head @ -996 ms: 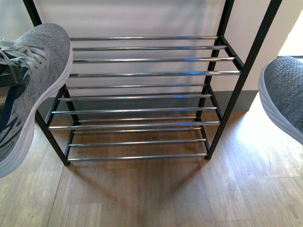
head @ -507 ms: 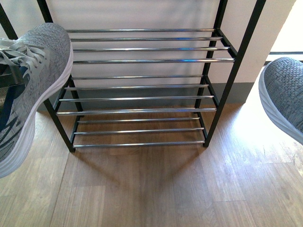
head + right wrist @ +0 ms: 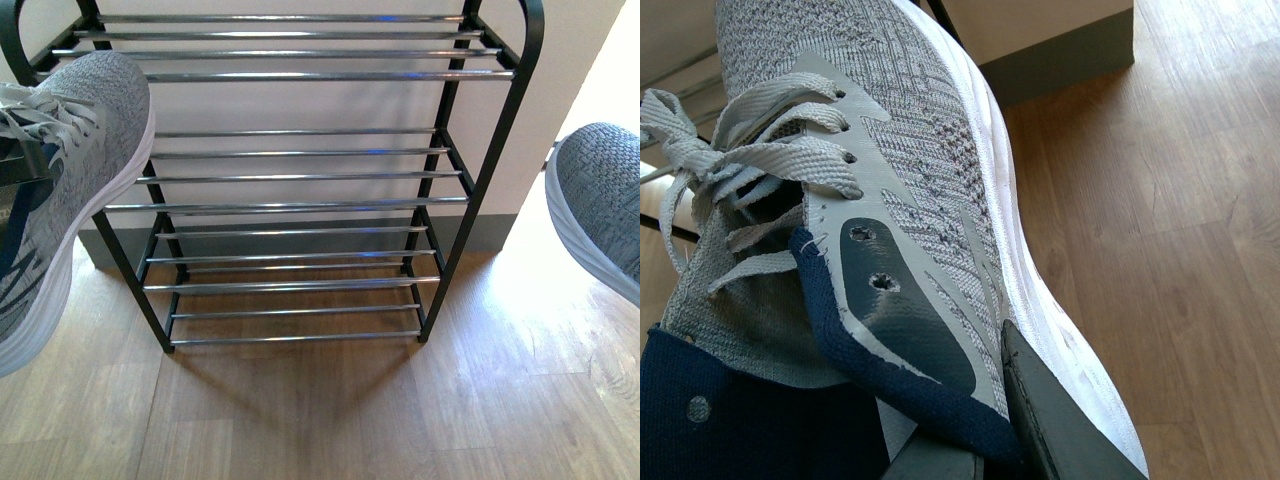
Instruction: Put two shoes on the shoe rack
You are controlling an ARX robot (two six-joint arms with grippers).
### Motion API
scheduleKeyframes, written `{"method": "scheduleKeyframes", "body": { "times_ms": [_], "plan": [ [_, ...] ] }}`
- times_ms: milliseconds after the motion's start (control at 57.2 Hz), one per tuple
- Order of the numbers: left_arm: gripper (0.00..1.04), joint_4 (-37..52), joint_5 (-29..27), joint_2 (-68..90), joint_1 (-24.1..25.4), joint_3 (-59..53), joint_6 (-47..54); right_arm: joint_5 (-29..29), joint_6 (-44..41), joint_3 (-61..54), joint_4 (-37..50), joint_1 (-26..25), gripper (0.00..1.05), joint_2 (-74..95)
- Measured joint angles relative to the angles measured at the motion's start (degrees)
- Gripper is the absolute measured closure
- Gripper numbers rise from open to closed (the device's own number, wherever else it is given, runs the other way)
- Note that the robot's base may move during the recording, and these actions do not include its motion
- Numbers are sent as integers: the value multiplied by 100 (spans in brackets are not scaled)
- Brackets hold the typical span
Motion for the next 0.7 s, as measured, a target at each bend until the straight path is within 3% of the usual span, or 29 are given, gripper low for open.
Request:
{"method": "scheduleKeyframes", "body": {
  "times_ms": [489, 594, 699],
  "plan": [
    [103, 0, -15, -2, 0, 2, 0, -24, 0, 0, 15, -2, 104, 0],
    [103, 0, -4, -2, 0, 0, 2, -494, -74, -463, 1864, 7, 104, 101],
    [103, 0, -2, -2, 0, 0, 0, -334, -4, -192, 1784, 293, 104, -133]
  ]
}}
